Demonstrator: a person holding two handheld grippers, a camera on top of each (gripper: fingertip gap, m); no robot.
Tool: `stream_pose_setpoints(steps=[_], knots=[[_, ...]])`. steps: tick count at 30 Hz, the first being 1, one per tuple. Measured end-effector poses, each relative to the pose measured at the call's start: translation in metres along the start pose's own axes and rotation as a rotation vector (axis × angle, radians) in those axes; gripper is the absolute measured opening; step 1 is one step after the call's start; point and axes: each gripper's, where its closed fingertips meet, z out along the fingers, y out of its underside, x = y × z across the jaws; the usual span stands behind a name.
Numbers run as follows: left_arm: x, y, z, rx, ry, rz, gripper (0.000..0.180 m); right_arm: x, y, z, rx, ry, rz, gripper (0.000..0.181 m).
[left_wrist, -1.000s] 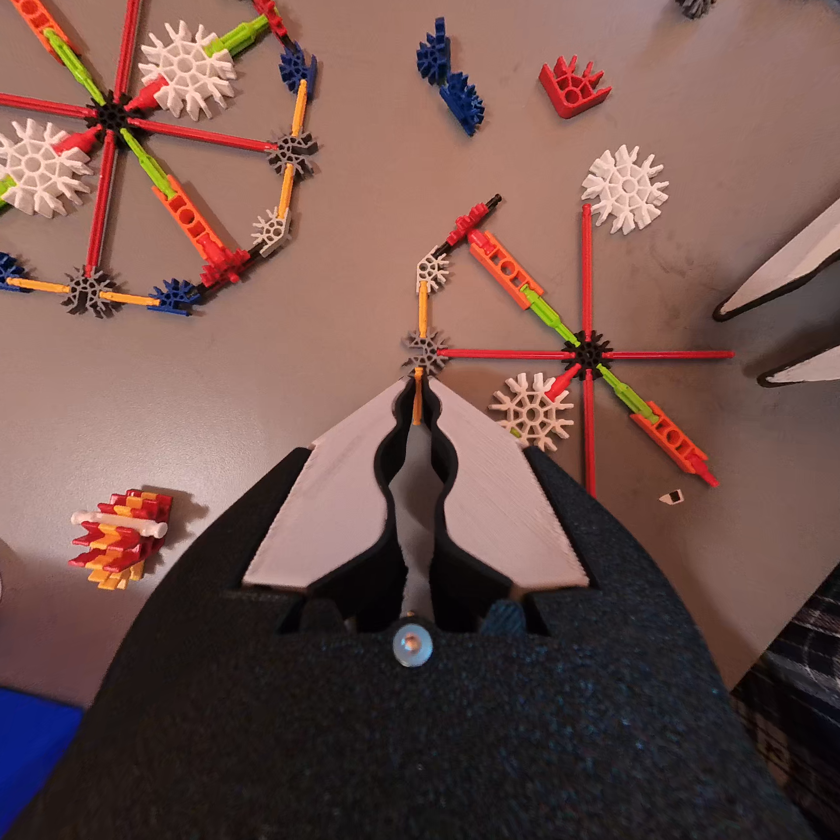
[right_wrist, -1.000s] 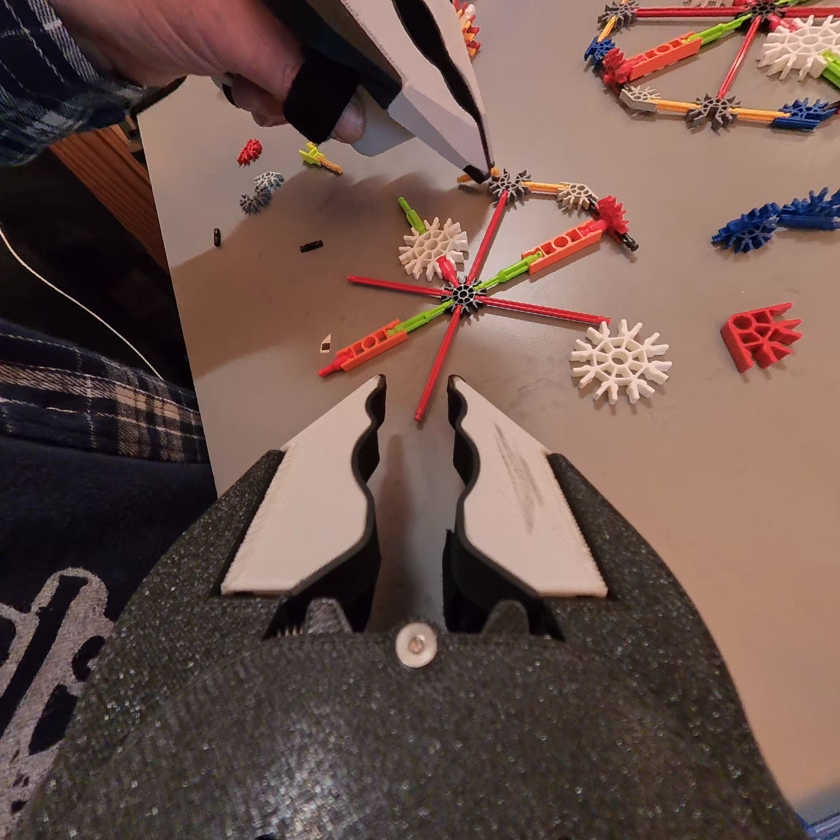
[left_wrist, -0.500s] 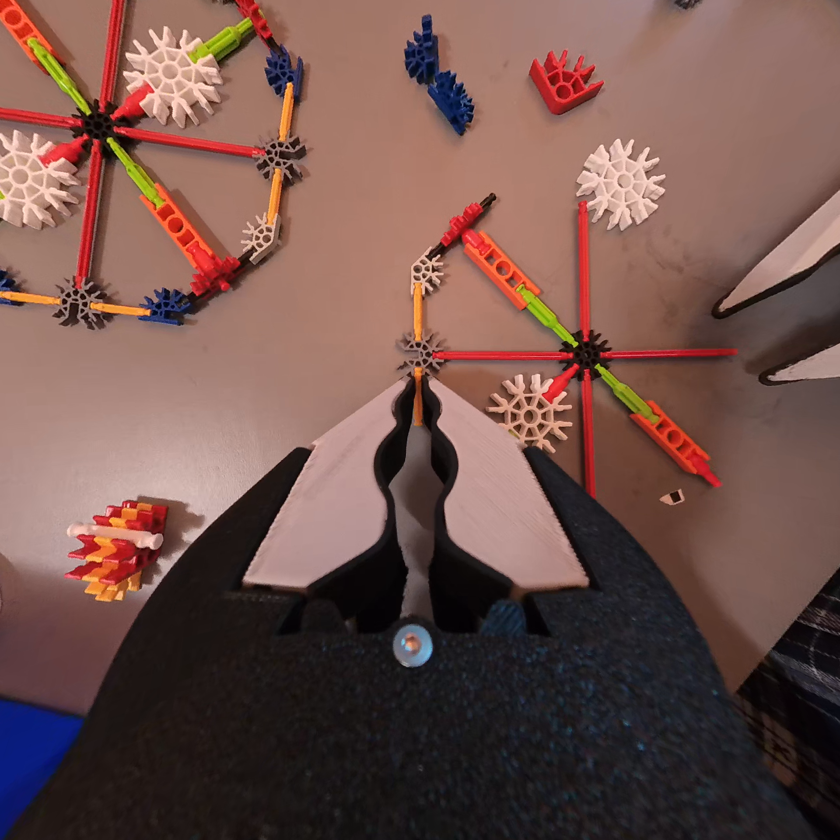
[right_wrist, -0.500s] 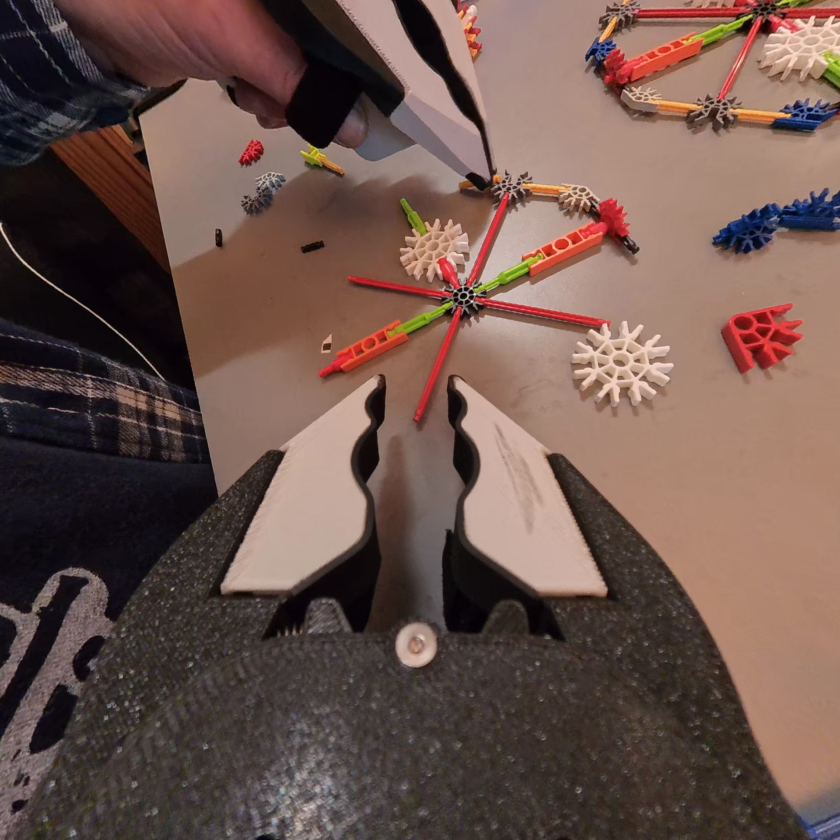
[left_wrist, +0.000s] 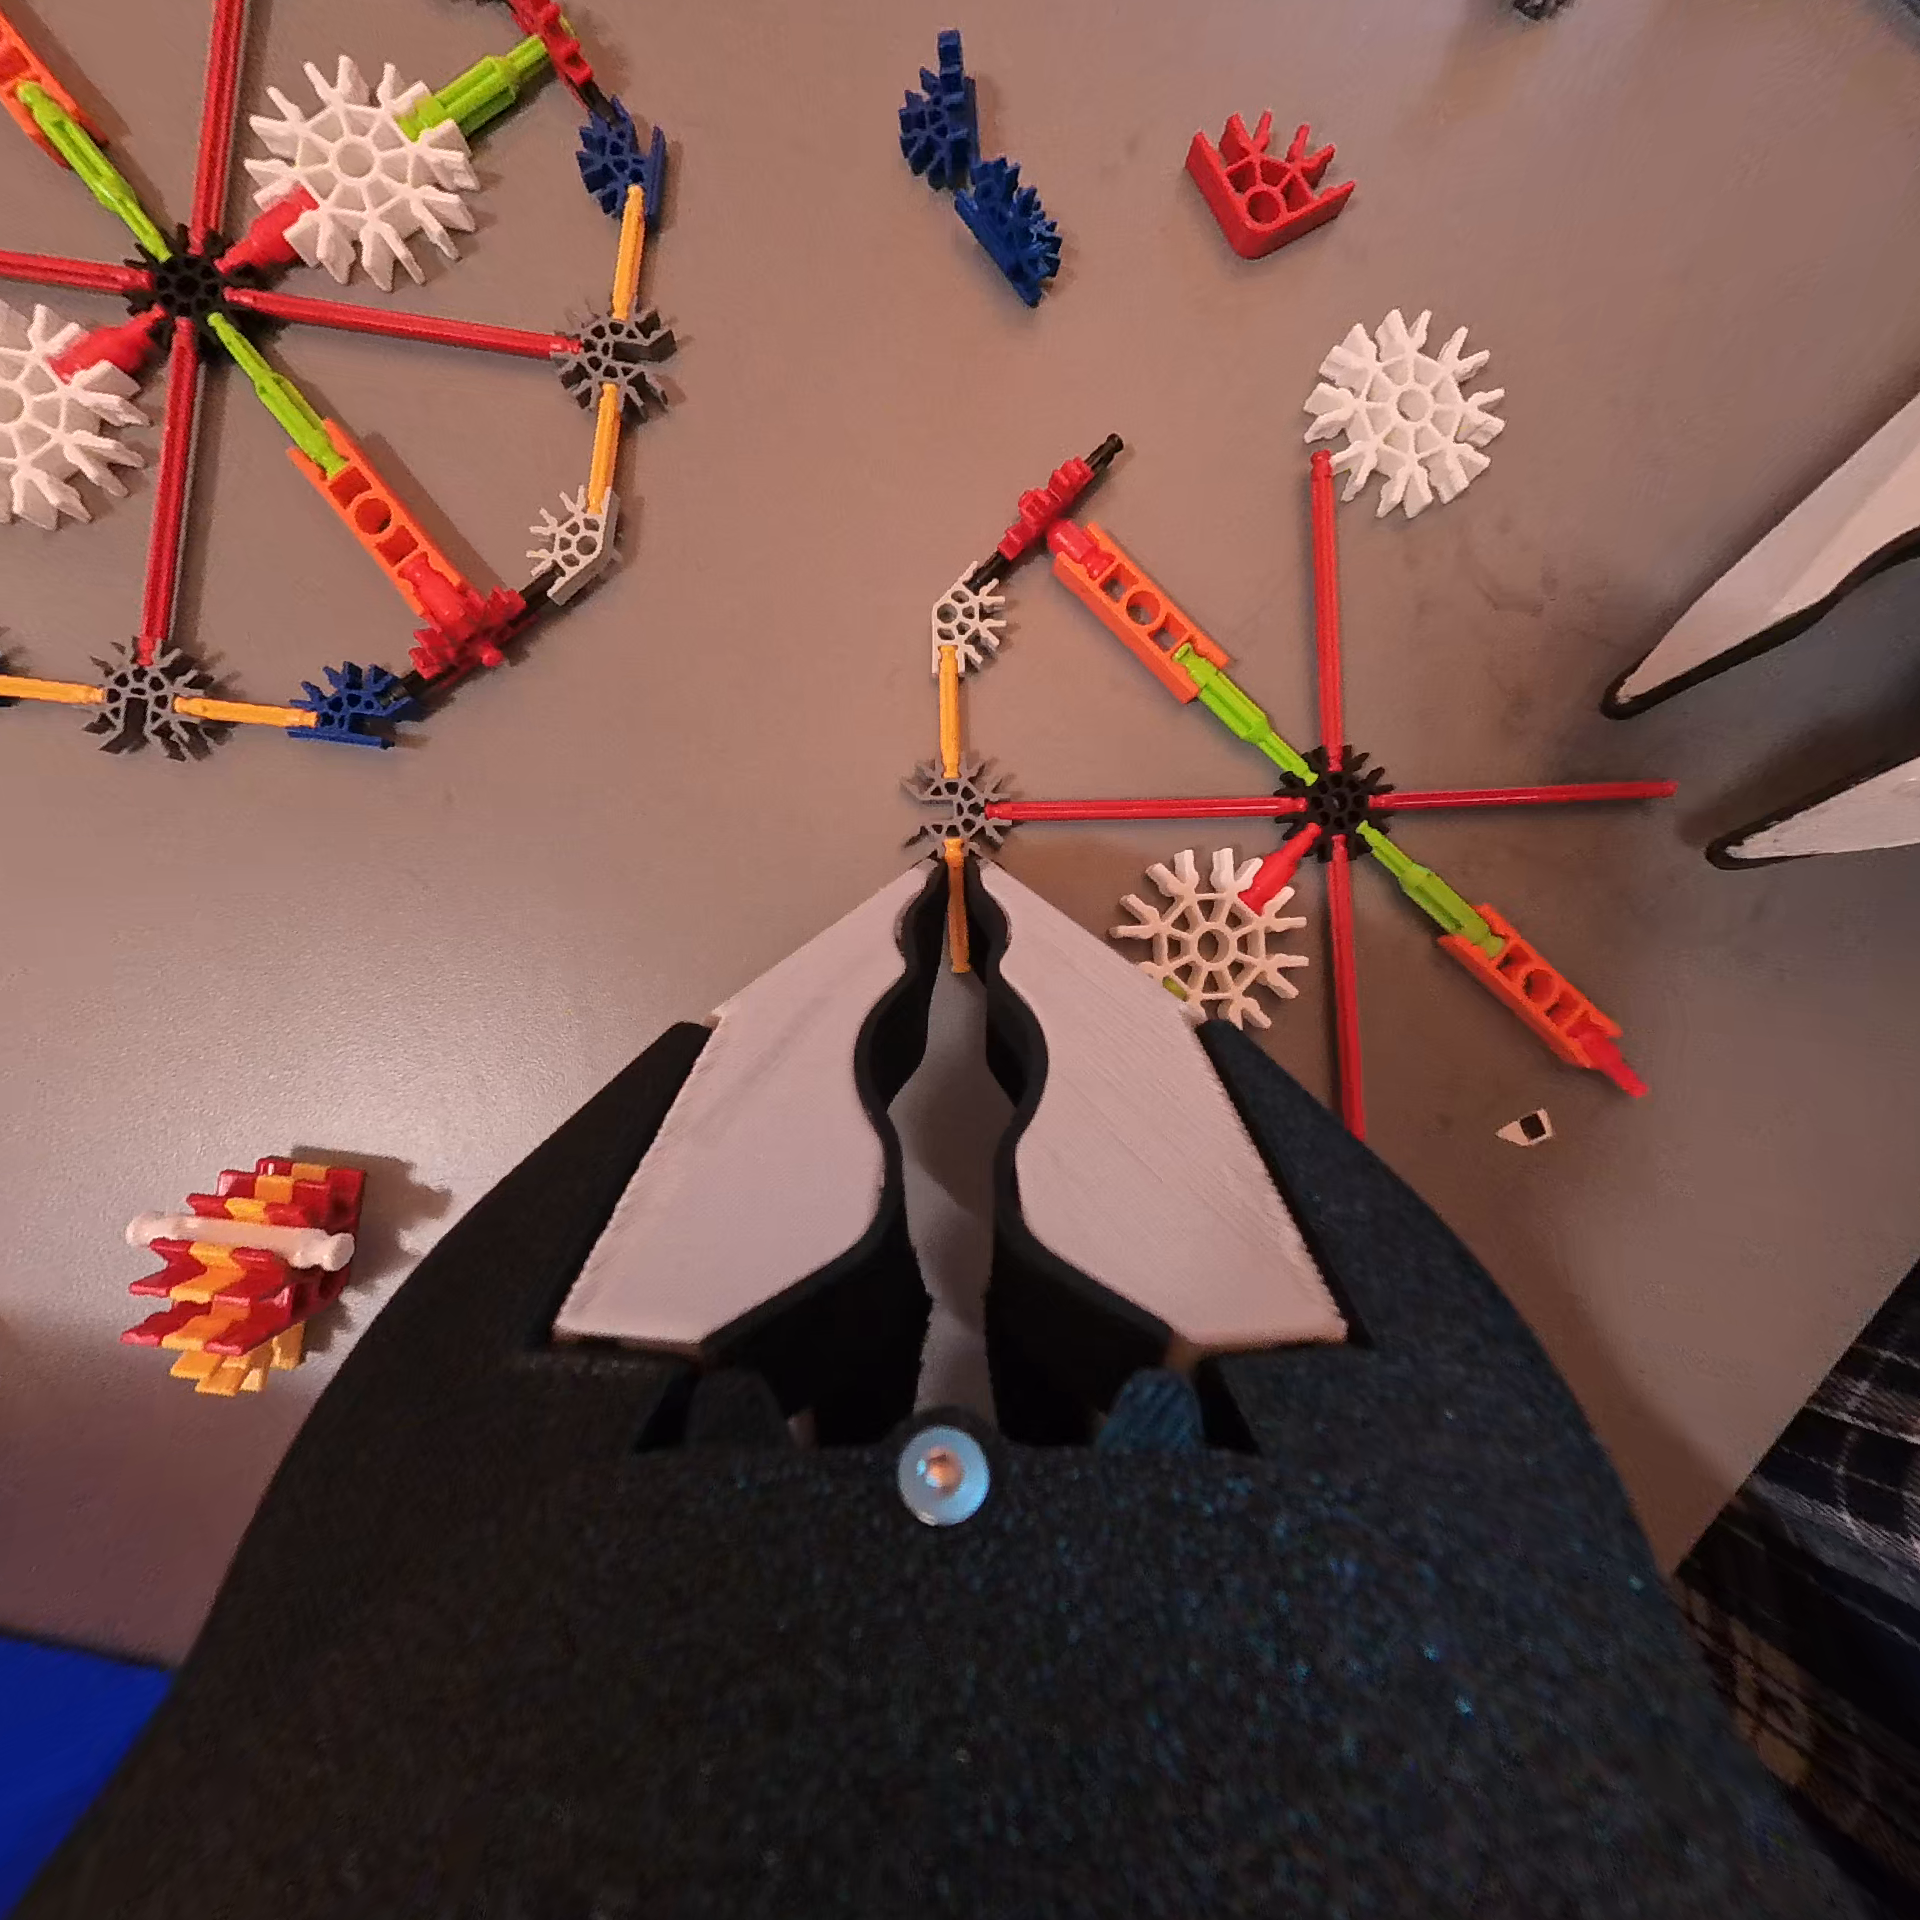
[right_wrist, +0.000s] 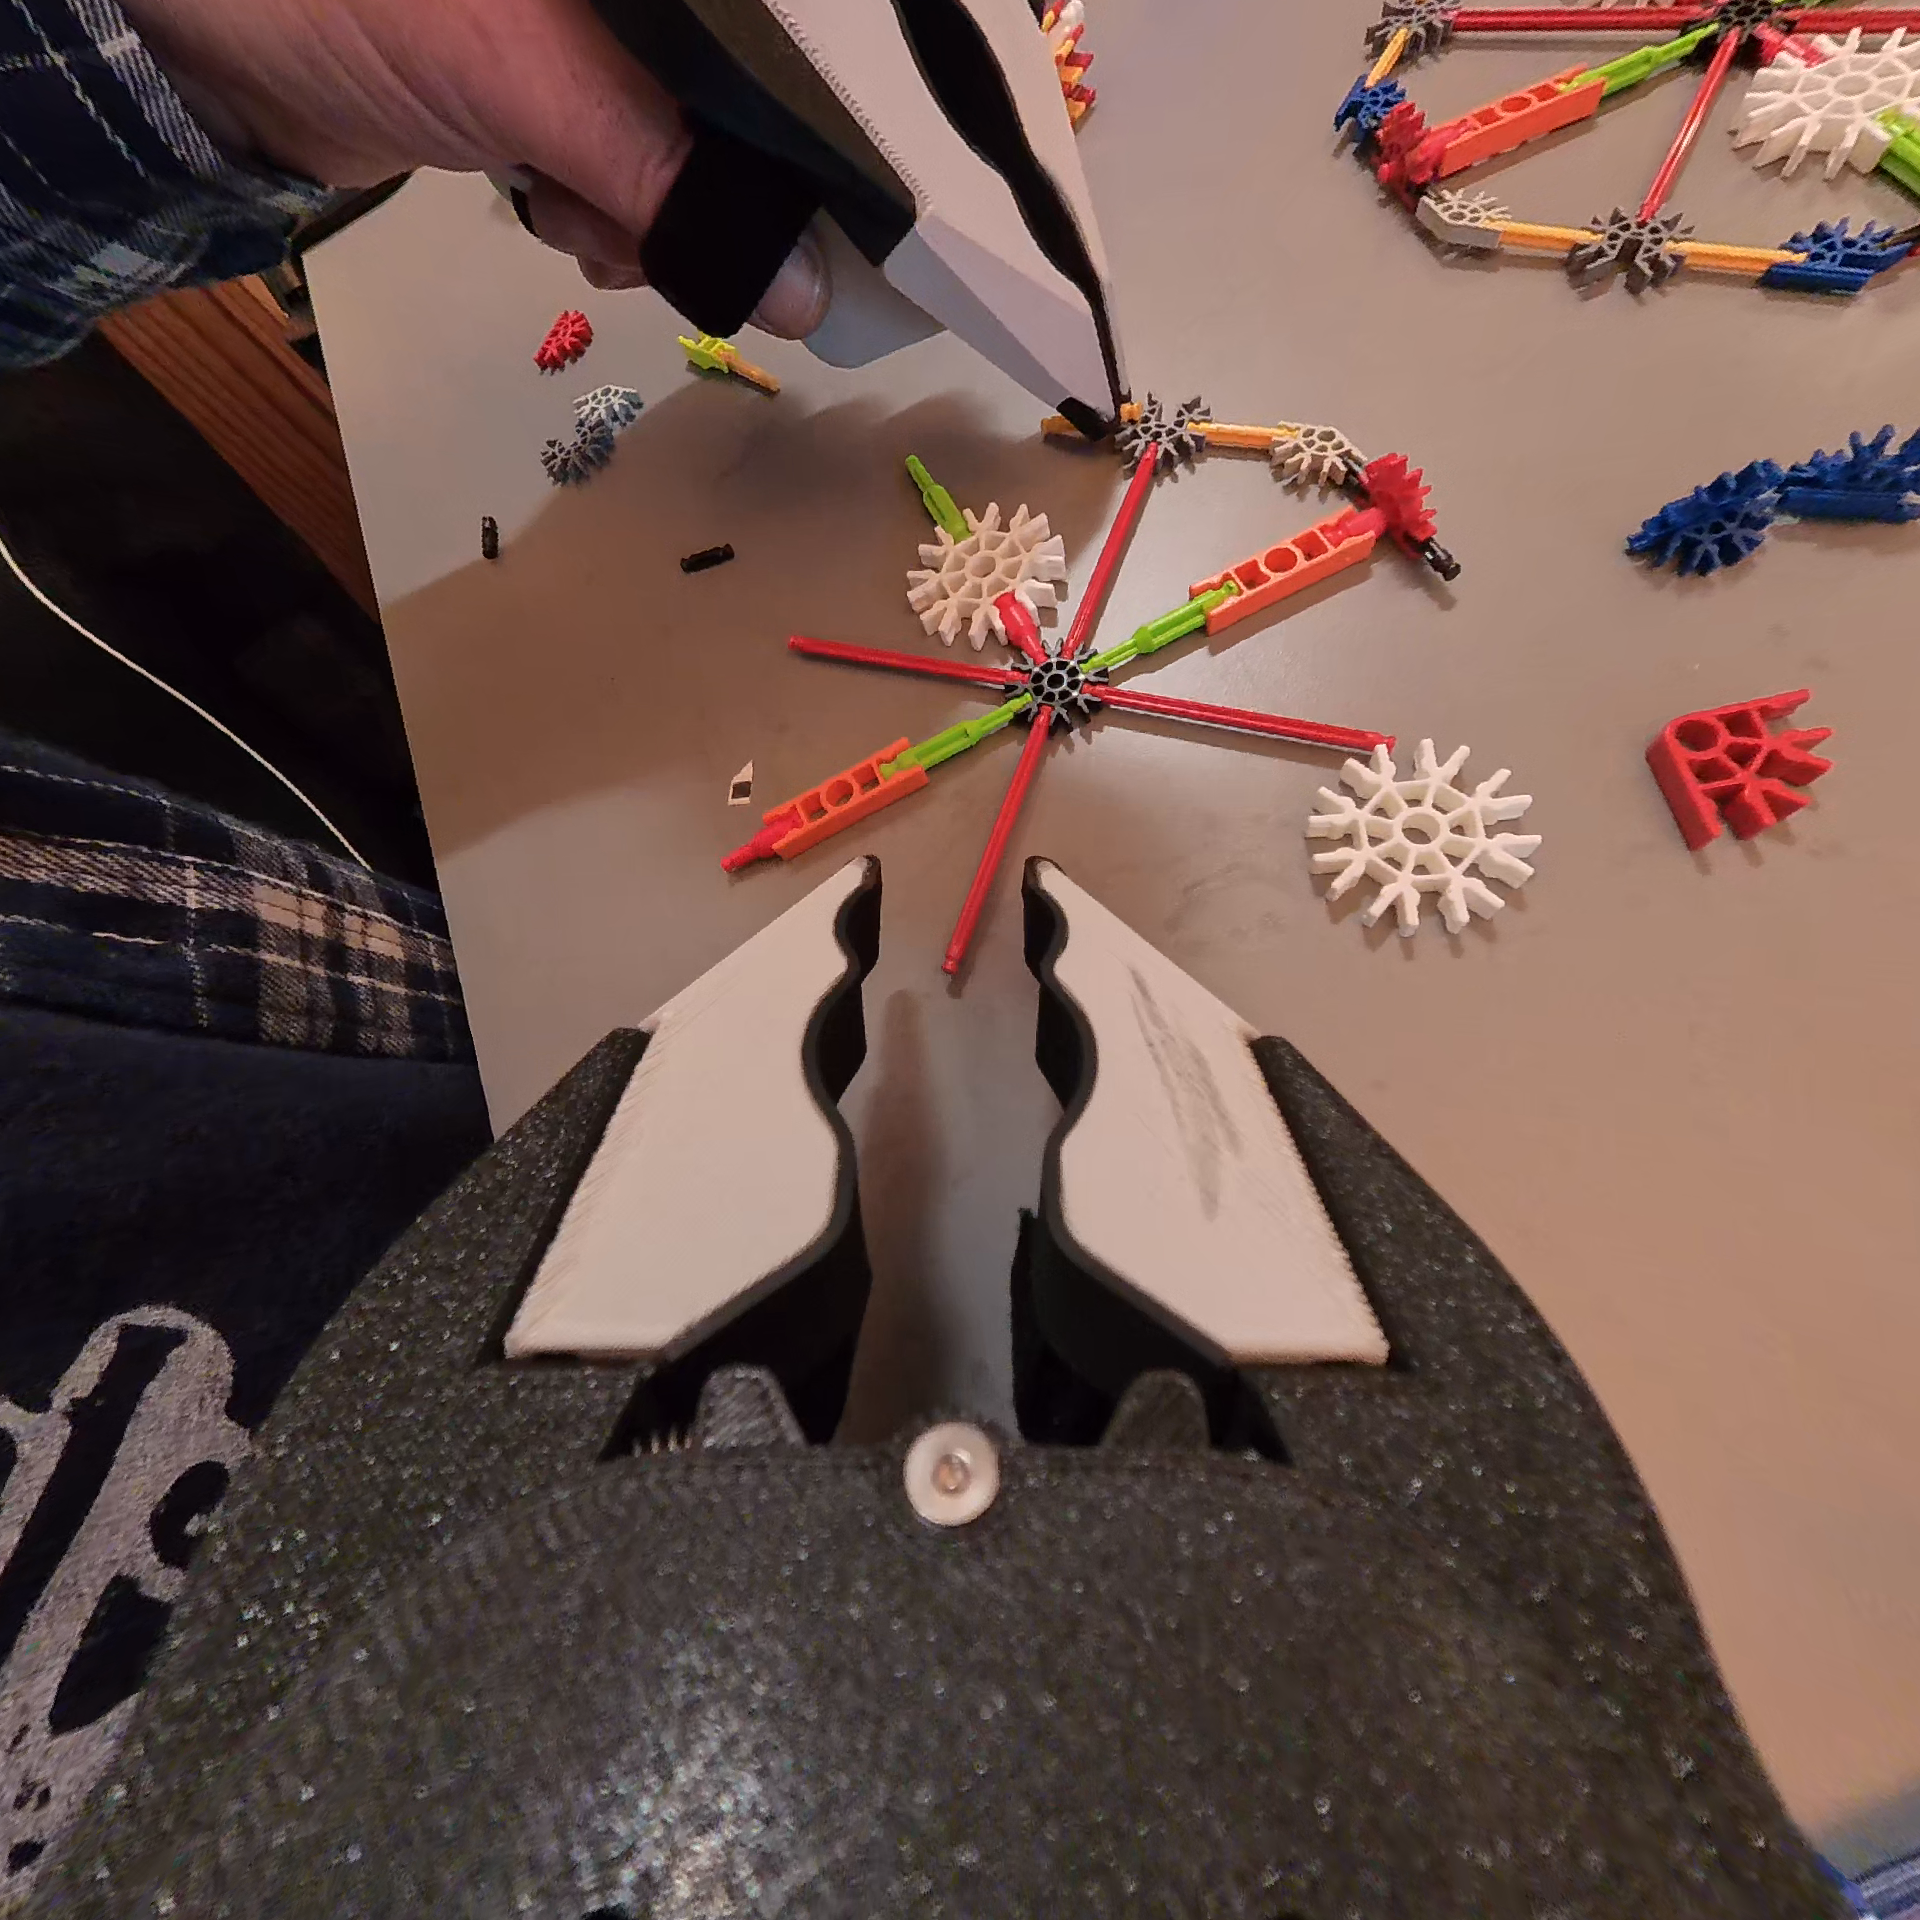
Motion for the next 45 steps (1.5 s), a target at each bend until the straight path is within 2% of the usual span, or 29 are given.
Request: stream_pose_setpoints(steps=[8, 13, 17, 21, 27, 36, 45], knots=[[0.0, 0.001, 0.001, 0.002, 0.0, 0.014, 0.002, 0.002, 0.0, 0.001, 0.007, 0.017, -0.007, 0.026], [0.0, 0.001, 0.002, 0.015, 0.008, 0.012, 0.001, 0.006, -0.013, -0.003, 0.084, 0.041, -0.006, 0.025], [0.0, 0.001, 0.002, 0.016, 0.006, 0.023, 0.002, 0.01, -0.042, -0.001, 0.116, 0.069, -0.035, 0.005], [0.0, 0.001, 0.002, 0.019, 0.008, 0.029, 0.002, 0.024, -0.068, 0.018, 0.082, 0.128, -0.092, 0.0], [0.0, 0.001, 0.003, 0.047, 0.002, 0.031, 0.002, 0.036, -0.074, 0.072, -0.097, 0.063, -0.085, 0.0], [0.001, 0.0, 0.004, 0.082, 0.006, 0.035, 0.002, 0.05, -0.069, 0.097, -0.233, 0.044, -0.126, 0.0], [0.001, 0.0, 0.004, 0.106, 0.01, 0.037, 0.002, 0.05, -0.068, 0.094, -0.259, 0.011, -0.163, 0.0]])
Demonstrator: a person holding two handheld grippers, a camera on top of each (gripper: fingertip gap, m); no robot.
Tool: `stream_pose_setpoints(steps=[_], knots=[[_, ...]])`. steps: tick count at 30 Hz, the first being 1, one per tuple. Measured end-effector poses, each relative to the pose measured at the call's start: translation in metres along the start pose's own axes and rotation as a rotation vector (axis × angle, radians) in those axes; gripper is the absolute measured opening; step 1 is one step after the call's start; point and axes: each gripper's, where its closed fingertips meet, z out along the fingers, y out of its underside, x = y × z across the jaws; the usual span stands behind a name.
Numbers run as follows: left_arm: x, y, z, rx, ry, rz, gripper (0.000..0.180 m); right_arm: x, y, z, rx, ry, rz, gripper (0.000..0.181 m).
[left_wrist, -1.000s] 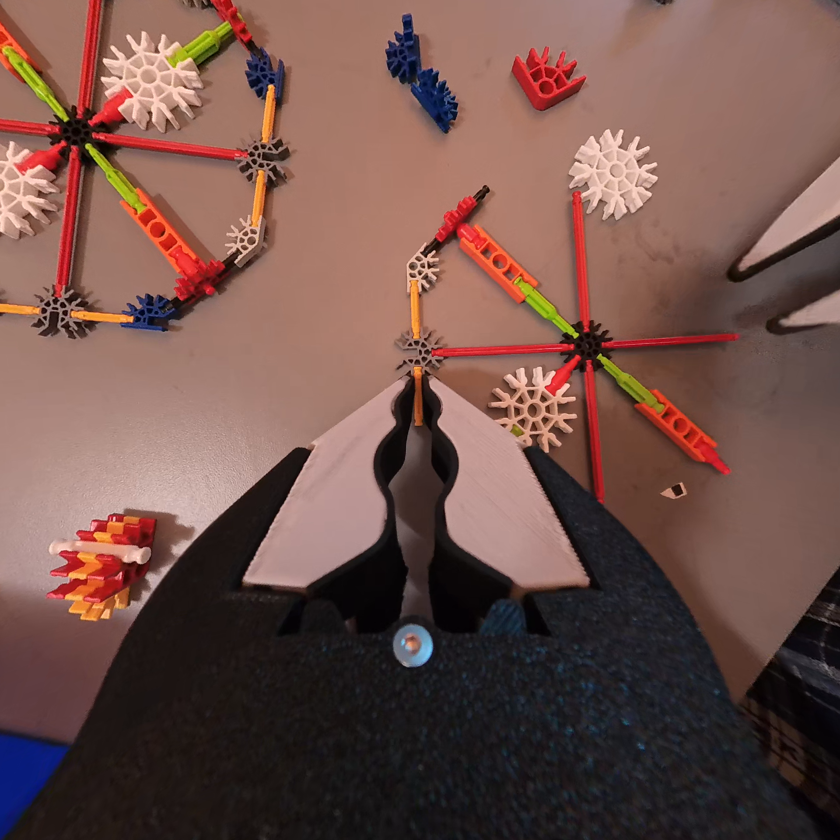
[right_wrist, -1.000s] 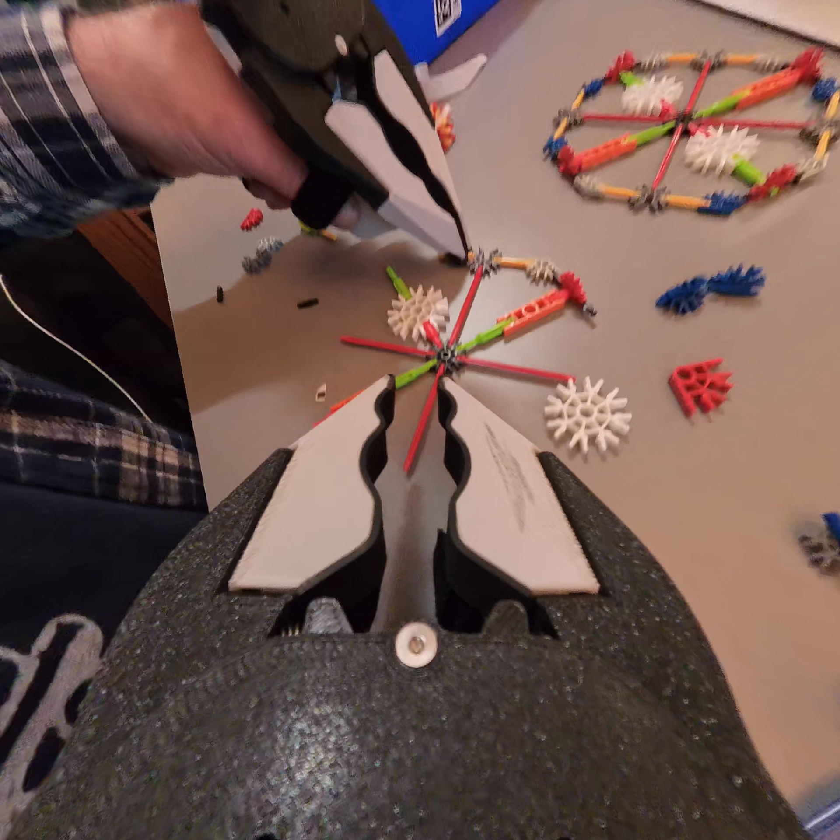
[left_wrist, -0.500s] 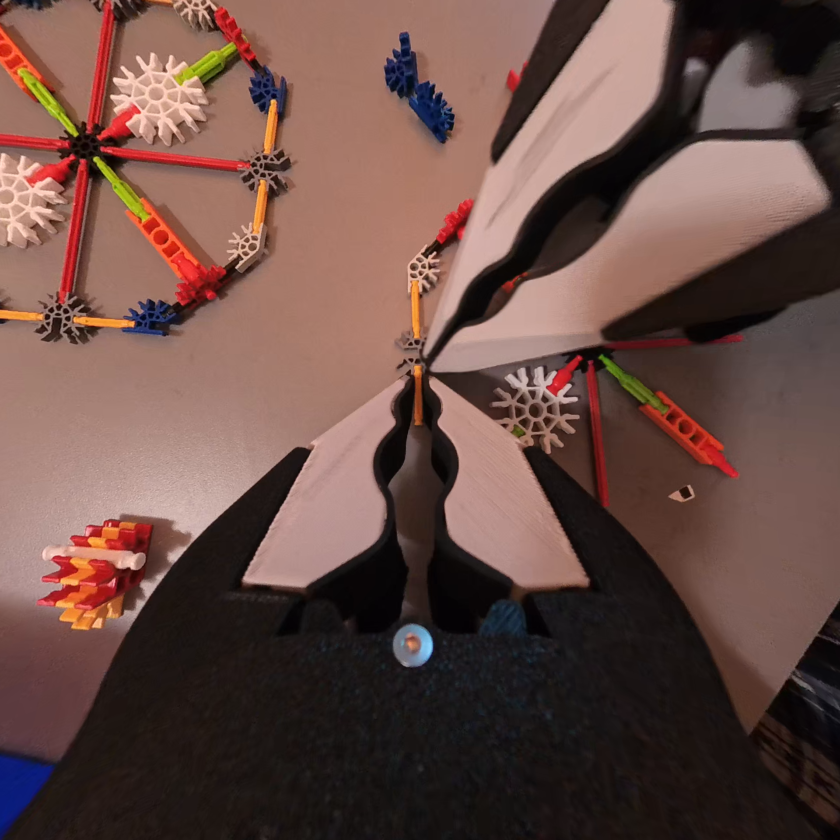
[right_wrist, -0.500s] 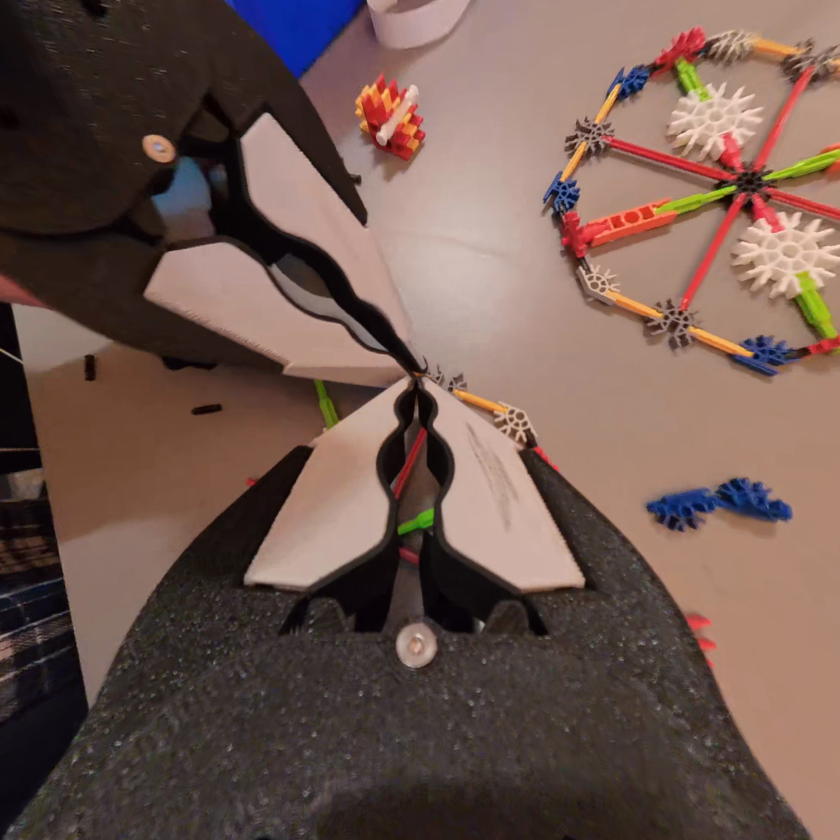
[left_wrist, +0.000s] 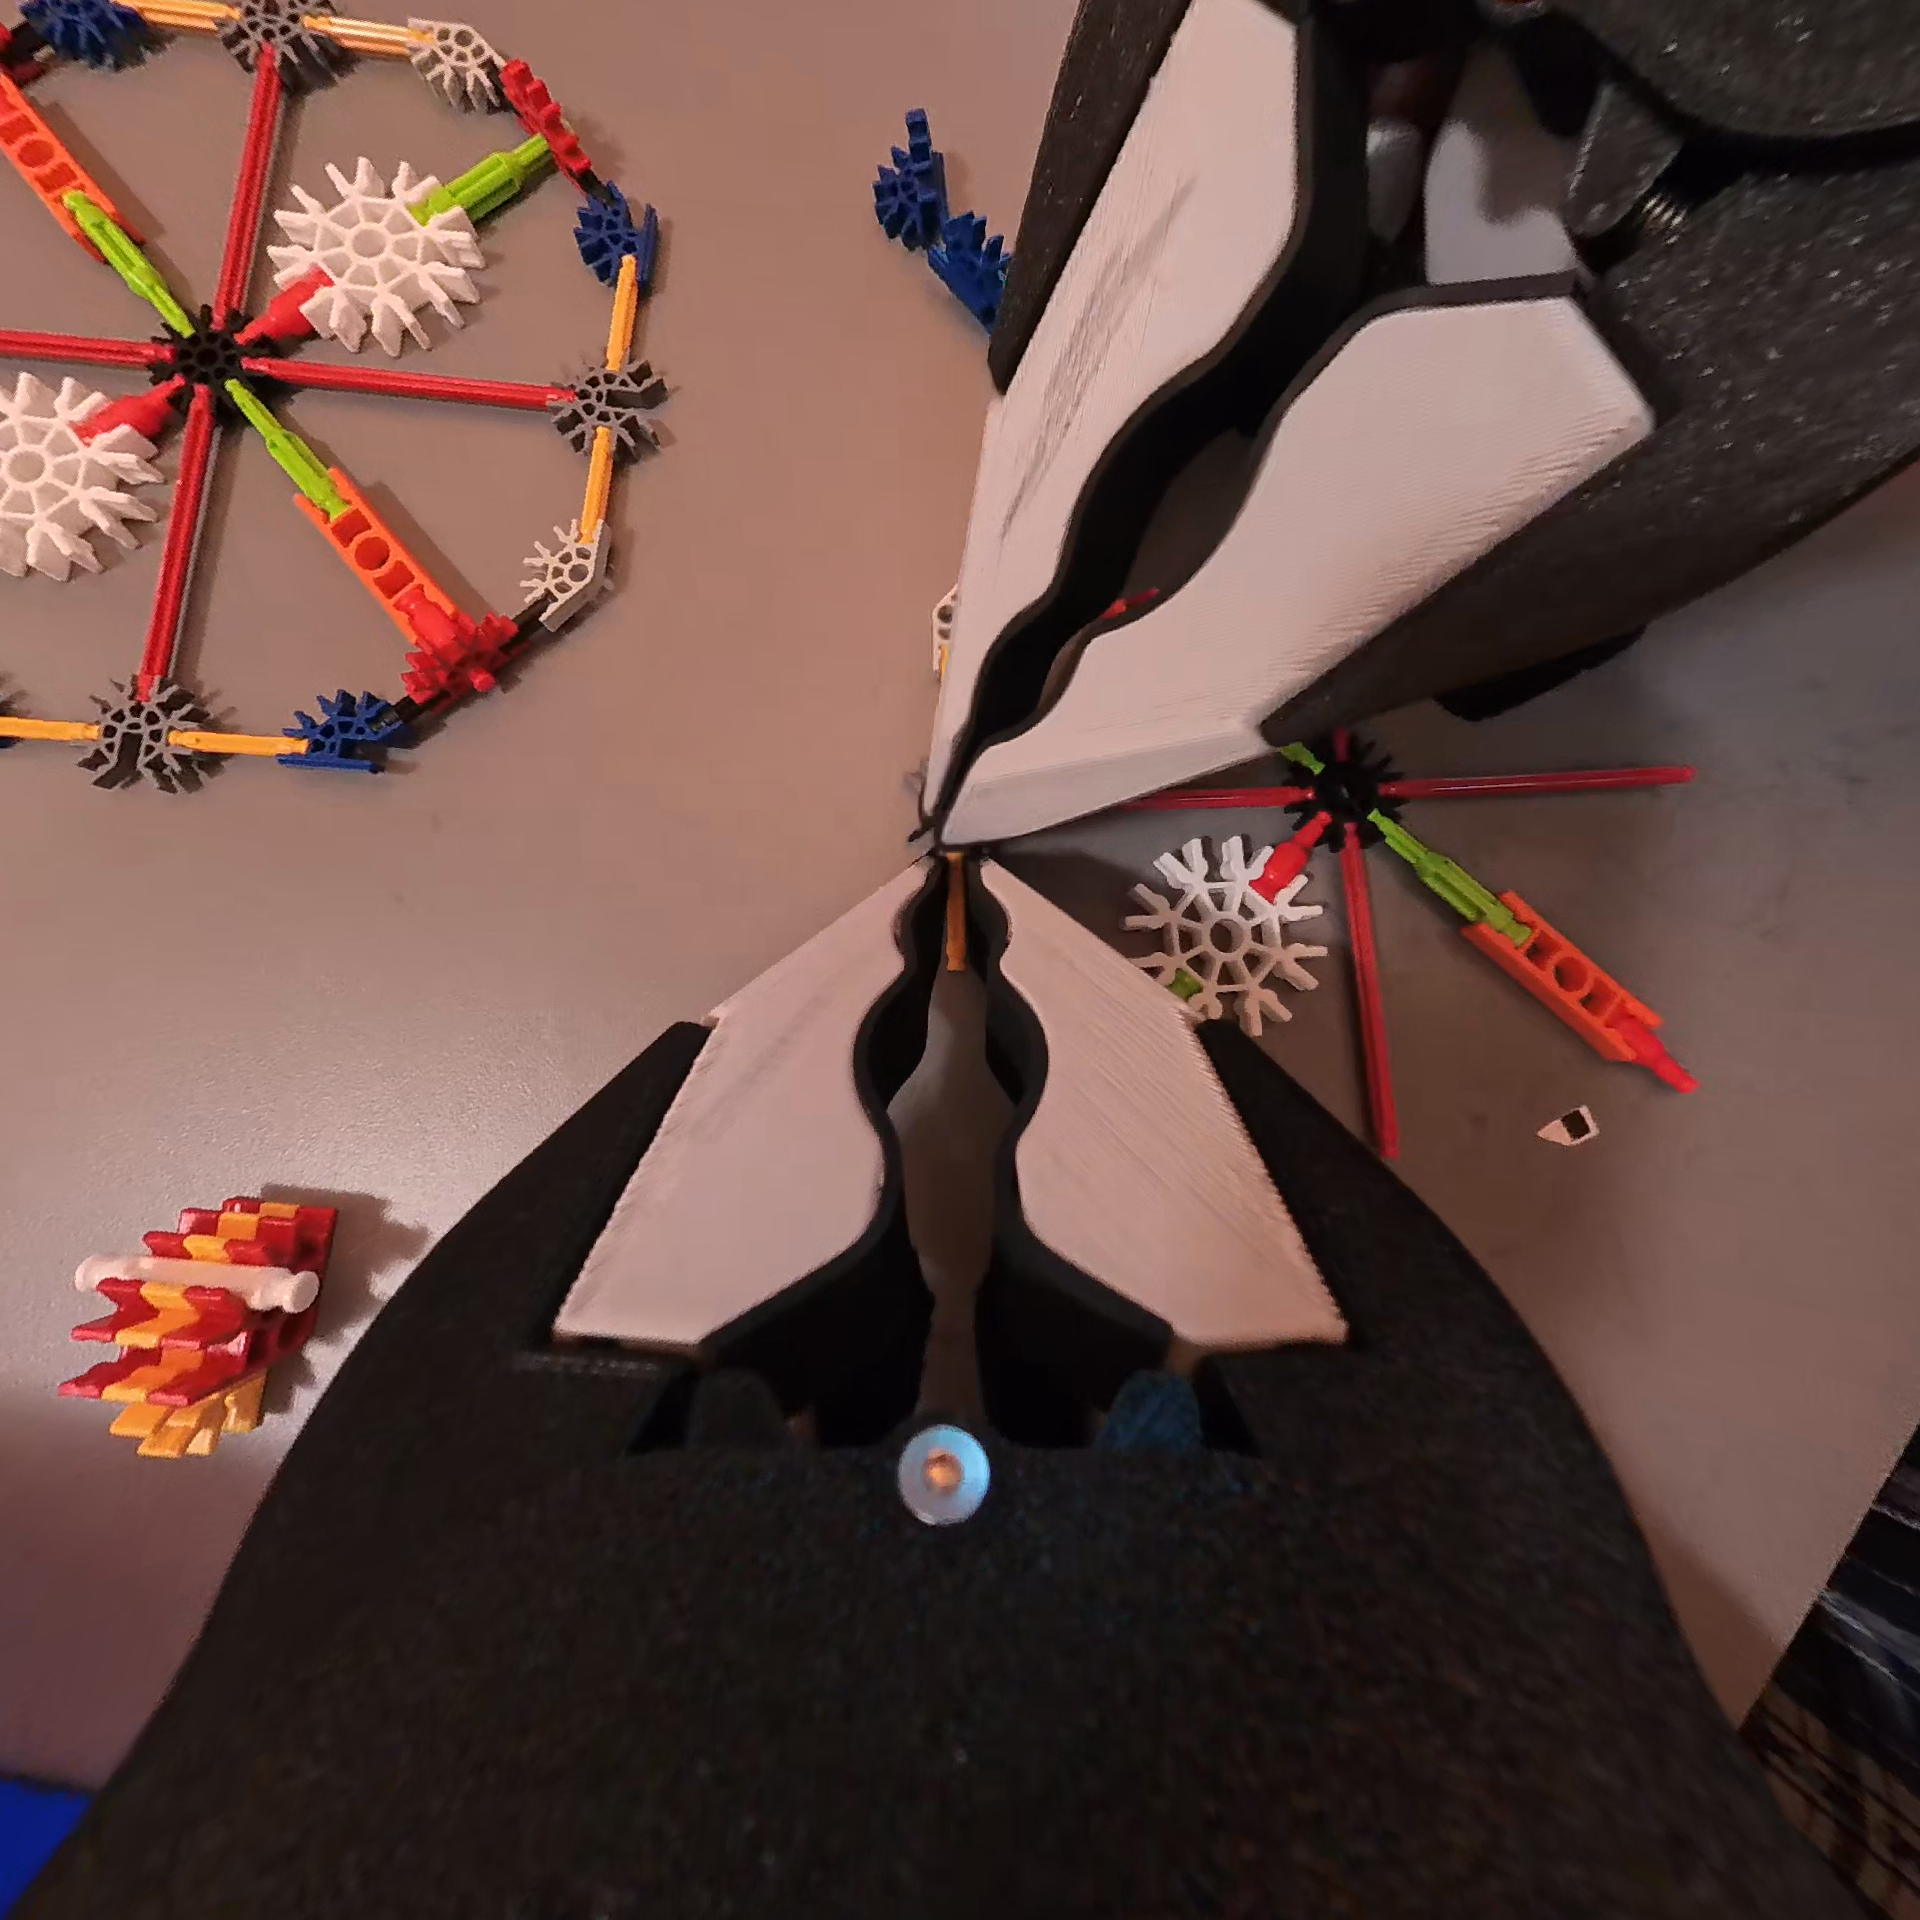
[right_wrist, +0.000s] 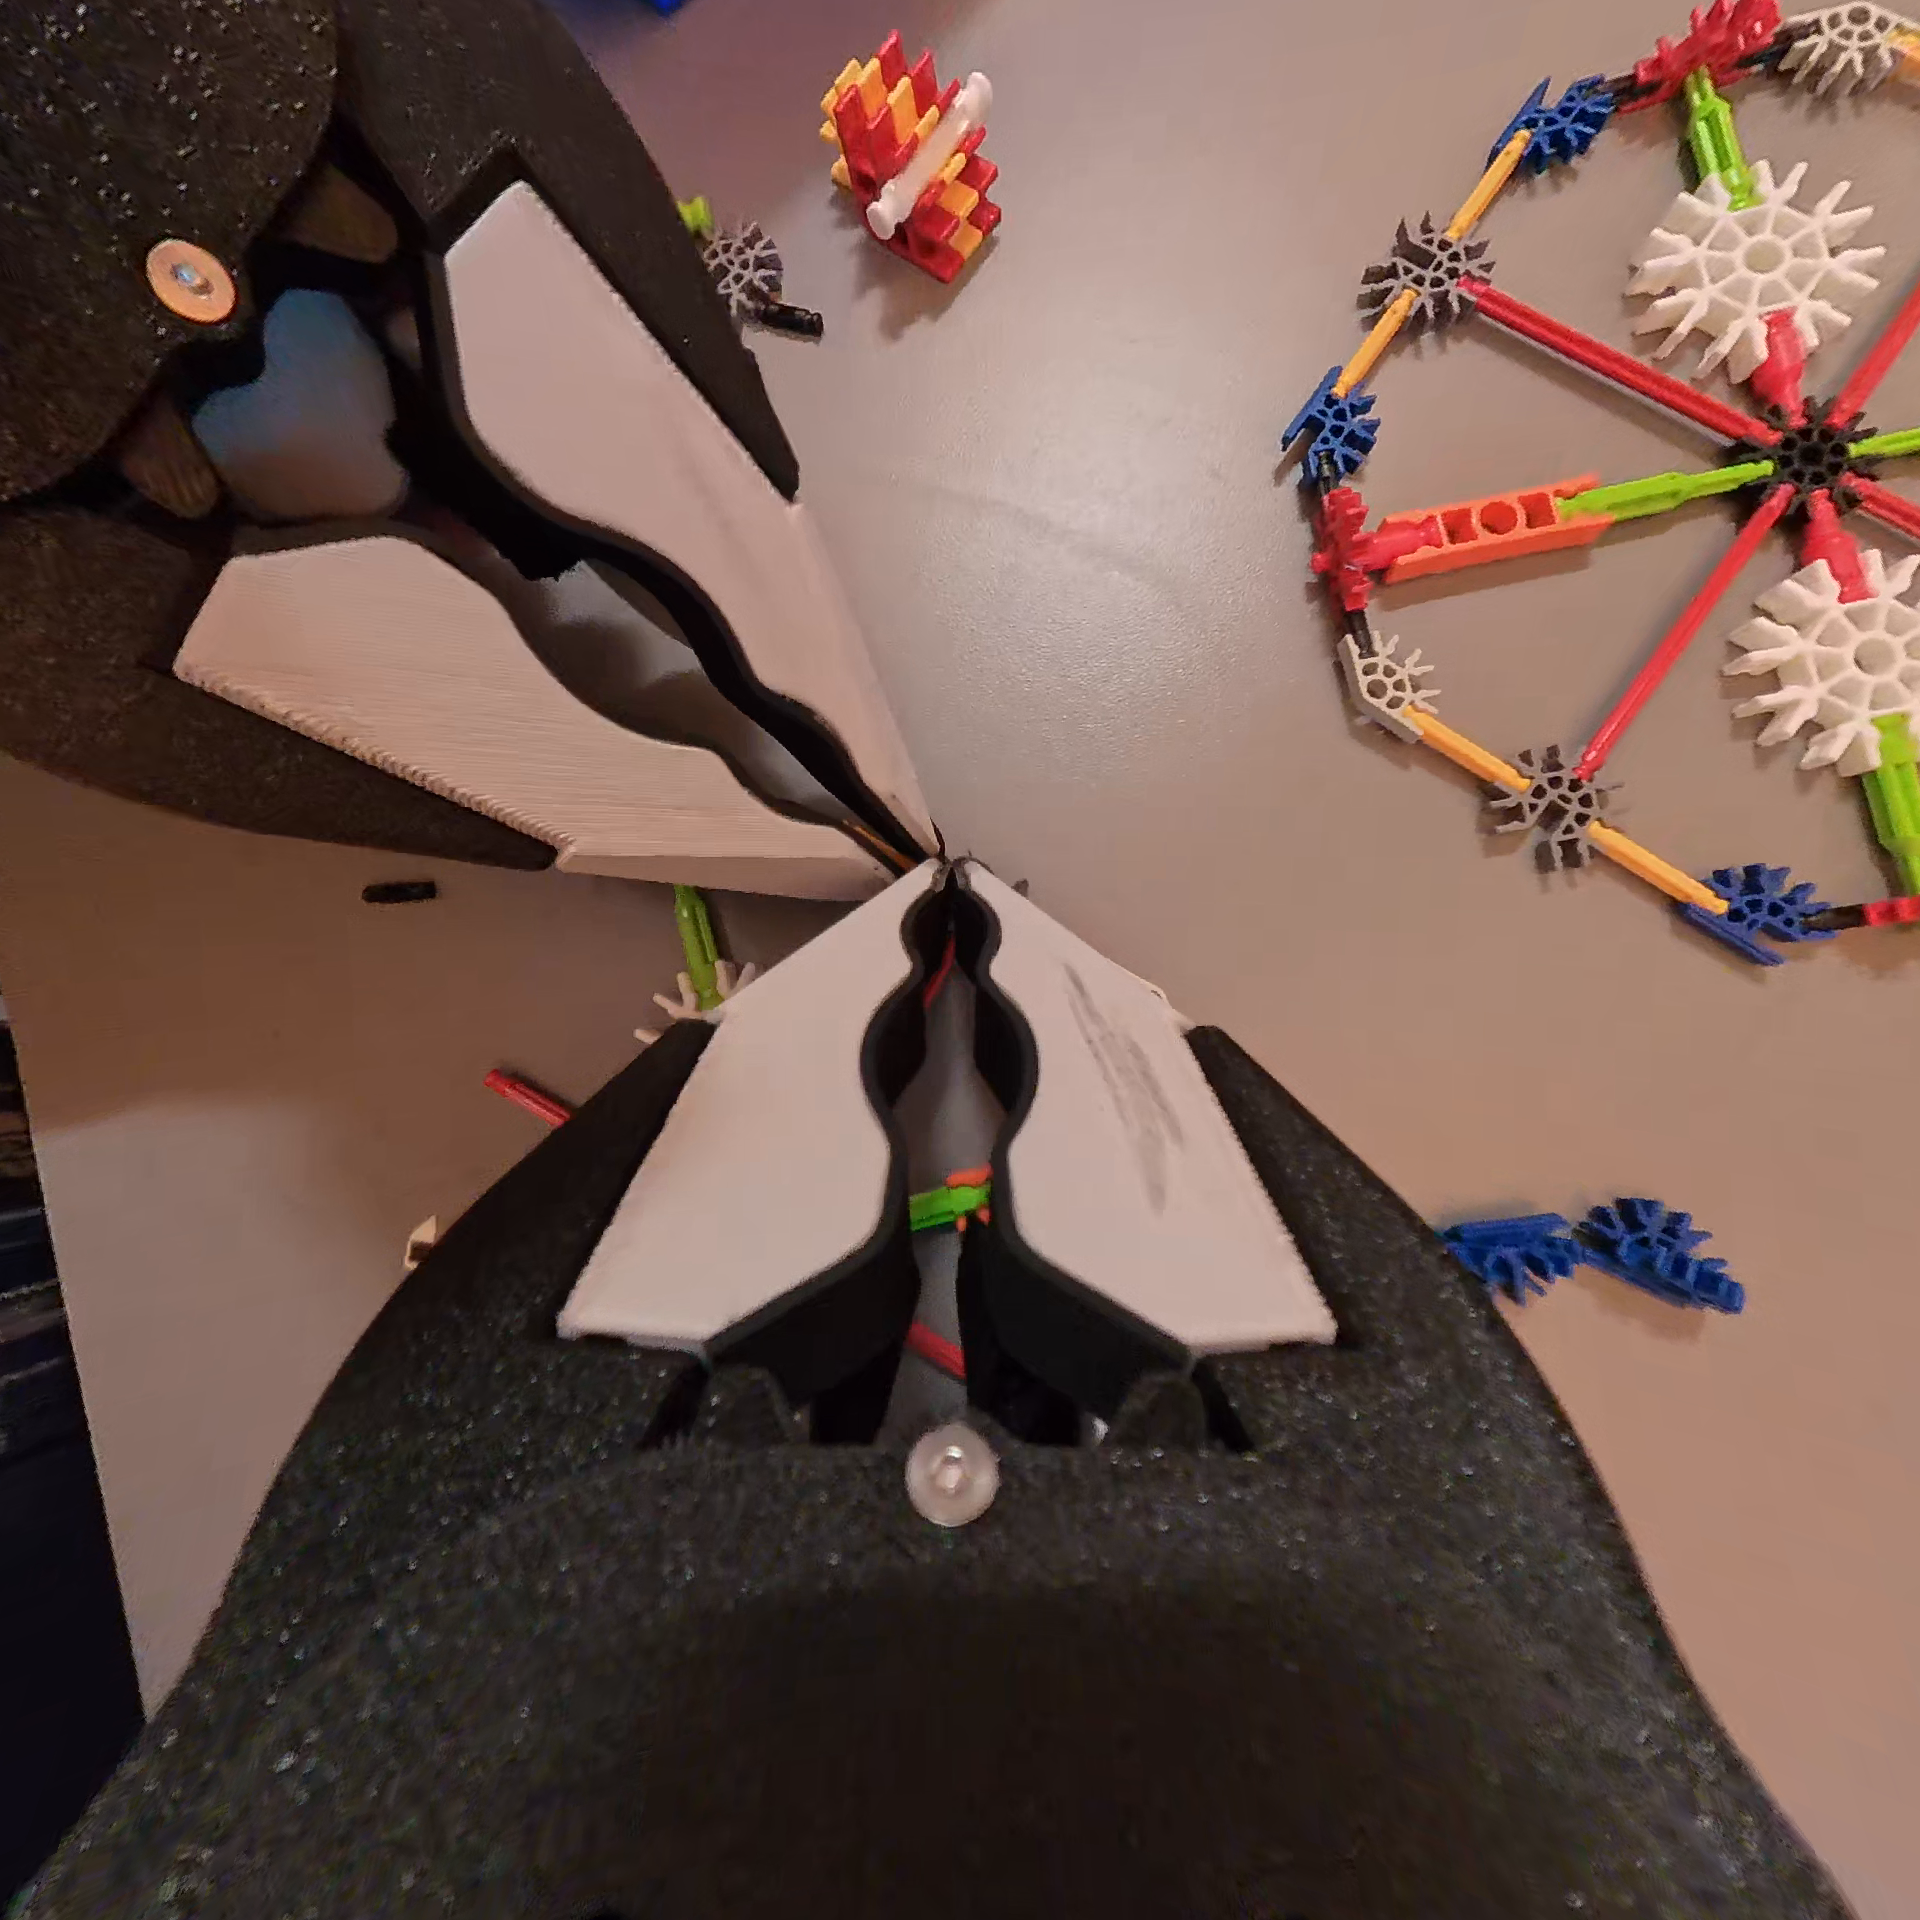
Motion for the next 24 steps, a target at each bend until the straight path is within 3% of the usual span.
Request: stream_pose_setpoints(steps=[13, 24], knots=[[0.0, 0.0005, -0.0002, 0.011, -0.004, 0.018, 0.002, -0.0034, 0.0035, -0.0007, -0.044, -0.006, -0.093, 0.0], [0.0001, 0.0003, -0.0004, 0.036, 0.014, 0.005, 0.002, -0.0054, 0.0049, -0.0009, -0.305, -0.117, -0.087, 0.0]])
